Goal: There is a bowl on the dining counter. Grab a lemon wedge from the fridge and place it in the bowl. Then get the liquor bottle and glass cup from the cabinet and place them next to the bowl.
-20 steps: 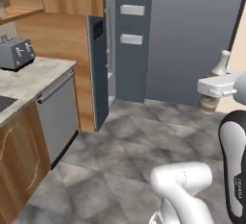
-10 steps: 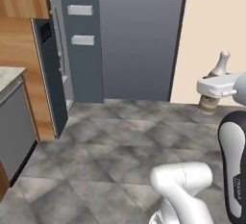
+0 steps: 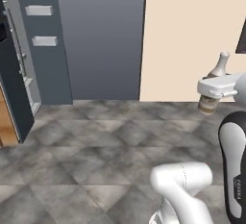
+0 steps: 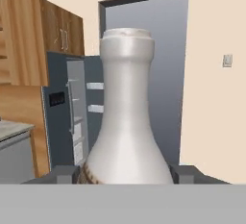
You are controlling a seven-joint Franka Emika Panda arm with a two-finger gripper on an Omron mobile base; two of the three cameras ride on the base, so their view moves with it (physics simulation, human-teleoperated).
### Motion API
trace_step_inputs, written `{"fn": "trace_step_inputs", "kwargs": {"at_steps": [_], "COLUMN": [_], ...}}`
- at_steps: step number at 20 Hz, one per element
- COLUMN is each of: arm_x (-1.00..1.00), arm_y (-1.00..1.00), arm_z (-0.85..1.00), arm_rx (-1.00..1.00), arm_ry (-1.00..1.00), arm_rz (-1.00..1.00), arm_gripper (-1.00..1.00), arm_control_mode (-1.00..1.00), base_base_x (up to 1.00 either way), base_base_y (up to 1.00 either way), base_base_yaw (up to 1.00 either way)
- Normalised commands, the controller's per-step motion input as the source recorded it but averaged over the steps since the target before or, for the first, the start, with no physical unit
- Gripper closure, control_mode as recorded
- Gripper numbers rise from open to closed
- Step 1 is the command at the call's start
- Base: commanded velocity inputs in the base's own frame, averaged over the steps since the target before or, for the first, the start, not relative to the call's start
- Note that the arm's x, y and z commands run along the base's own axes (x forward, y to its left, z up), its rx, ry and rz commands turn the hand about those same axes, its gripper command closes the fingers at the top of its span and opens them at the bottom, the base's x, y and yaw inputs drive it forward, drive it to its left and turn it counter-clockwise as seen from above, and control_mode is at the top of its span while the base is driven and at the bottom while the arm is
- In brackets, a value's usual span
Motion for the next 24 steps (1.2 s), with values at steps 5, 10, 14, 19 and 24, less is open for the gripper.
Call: {"fn": "trace_step_inputs", "kwargs": {"at_steps": [5,10,14,19,24], "arm_x": [0.00,0.00,0.00,0.00,0.00], "arm_y": [0.00,0.00,0.00,0.00,0.00], "arm_z": [0.00,0.00,0.00,0.00,0.00], "arm_rx": [0.00,0.00,0.00,0.00,0.00], "arm_ry": [0.00,0.00,0.00,0.00,0.00], "arm_rz": [0.00,0.00,0.00,0.00,0.00], "arm_gripper": [1.00,1.00,1.00,1.00,1.00], "arm_control_mode": [1.00,1.00,1.00,1.00,1.00], "base_base_x": [-0.02,0.00,0.01,0.04,0.11], "base_base_y": [-0.77,-0.75,-0.72,-0.76,-0.79], "base_base_yaw": [-0.25,-0.31,-0.35,-0.33,-0.29]}}
